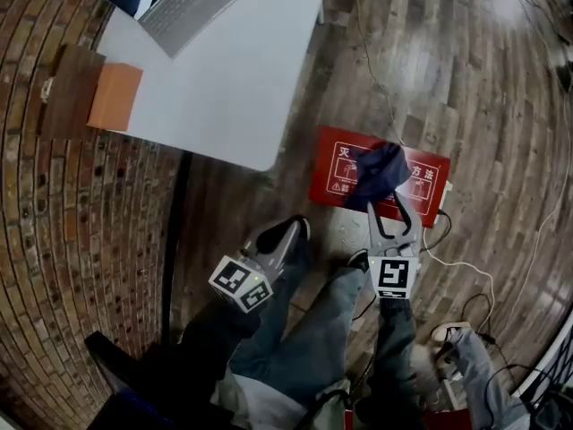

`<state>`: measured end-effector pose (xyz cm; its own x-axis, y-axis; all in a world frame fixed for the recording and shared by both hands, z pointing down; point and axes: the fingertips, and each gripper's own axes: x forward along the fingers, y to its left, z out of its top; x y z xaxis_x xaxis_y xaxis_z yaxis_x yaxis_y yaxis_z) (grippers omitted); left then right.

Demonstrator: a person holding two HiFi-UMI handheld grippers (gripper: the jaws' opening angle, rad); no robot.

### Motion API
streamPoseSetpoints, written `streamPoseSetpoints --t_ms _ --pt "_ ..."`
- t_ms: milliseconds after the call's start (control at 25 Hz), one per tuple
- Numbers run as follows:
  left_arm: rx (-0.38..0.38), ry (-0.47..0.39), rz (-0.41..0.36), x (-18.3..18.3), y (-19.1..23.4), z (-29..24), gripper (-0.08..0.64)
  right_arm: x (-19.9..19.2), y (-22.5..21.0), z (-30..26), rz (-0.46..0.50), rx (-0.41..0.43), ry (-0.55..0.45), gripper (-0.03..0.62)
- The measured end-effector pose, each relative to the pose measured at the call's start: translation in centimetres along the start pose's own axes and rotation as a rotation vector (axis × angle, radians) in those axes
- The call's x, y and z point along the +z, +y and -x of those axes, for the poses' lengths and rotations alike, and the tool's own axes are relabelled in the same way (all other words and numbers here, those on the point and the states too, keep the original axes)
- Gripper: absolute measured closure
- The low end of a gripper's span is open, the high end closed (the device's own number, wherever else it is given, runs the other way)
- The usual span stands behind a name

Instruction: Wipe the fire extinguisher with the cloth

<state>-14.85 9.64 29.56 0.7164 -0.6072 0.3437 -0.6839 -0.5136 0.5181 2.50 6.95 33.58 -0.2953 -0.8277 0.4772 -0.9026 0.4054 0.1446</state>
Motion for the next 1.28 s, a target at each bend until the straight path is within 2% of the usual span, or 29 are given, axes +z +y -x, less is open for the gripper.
streamPoseSetpoints --t_ms 200,400,480,600,680,800,880,920,1040,1080,1200,1280 --pt "0.019 -0.023 -0.022 1.8 1.5 0.4 0.575 -0.6 0.4 -4.2 0.079 0.042 0.088 0.396" --pt "0.014 -0.041 0.019 0.8 2.2 -0.1 0.575 -4.6 -0.2 -8.5 0.120 0.063 0.313 0.365" --pt "0.018 -0.034 0.046 -0.2 2.6 0.3 0.575 -5.4 0.3 -9.6 0.155 0.068 0.355 0.367" --pt "0.024 -0.012 0.079 -1.9 3.1 0.5 0.575 -5.3 1.2 -11.1 0.171 0.074 0.354 0.411" --pt "0.022 0.003 0.092 -2.9 3.2 0.5 0.575 -5.2 1.4 -11.5 0.142 0.055 0.336 0.479" --pt "0.016 0.024 0.097 -4.1 3.9 -0.4 0.575 -5.7 0.5 -10.6 0.159 0.001 0.332 0.492" --pt "0.013 0.036 0.094 -4.7 3.8 -1.4 0.575 -7.5 -1.7 -8.1 0.177 -0.050 0.359 0.497" --pt "0.010 0.037 0.087 -4.8 3.5 -1.8 0.575 -8.8 -3.4 -6.4 0.145 -0.086 0.366 0.497" --pt "0.007 0.025 0.069 -4.8 1.5 -2.9 0.575 -12.6 -8.4 -1.3 -0.033 -0.180 0.347 0.497" --pt "0.011 0.020 0.067 -5.0 0.7 -3.2 0.575 -13.4 -9.2 -0.3 -0.053 -0.193 0.338 0.497" --pt "0.050 0.012 0.068 -5.4 -0.9 -3.8 0.575 -13.3 -7.6 -0.5 0.042 -0.165 0.352 0.503" --pt "0.091 -0.003 0.077 -5.4 -1.4 -4.0 0.575 -11.8 -3.8 -2.3 0.076 -0.081 0.338 0.503"
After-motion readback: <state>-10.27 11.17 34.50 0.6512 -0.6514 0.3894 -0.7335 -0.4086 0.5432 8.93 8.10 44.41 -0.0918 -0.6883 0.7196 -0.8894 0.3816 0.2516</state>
